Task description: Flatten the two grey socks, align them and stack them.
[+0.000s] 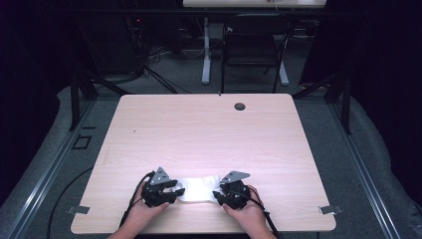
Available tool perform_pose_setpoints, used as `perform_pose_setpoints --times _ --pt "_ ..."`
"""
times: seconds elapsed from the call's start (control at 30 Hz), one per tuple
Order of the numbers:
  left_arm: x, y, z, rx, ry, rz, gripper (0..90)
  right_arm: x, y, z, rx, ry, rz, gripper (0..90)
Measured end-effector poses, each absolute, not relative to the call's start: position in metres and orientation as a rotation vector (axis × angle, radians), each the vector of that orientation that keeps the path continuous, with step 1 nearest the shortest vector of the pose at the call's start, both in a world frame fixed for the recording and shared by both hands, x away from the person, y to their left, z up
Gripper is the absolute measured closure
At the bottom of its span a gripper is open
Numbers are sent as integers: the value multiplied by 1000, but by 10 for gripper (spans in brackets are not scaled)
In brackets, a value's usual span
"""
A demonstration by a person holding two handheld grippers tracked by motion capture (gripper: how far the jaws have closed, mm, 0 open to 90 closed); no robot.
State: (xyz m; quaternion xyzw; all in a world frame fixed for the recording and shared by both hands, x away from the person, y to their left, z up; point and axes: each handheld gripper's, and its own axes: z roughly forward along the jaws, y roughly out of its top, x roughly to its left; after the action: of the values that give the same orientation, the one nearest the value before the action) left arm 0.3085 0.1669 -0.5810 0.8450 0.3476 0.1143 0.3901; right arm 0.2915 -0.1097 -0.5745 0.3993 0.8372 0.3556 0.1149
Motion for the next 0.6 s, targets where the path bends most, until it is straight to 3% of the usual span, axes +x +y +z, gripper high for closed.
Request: perform_pose_setpoints --times 0.6 --pt "323 169 -583 2105 930 316 544 305 -104 -575 1202 2424 1046 617"
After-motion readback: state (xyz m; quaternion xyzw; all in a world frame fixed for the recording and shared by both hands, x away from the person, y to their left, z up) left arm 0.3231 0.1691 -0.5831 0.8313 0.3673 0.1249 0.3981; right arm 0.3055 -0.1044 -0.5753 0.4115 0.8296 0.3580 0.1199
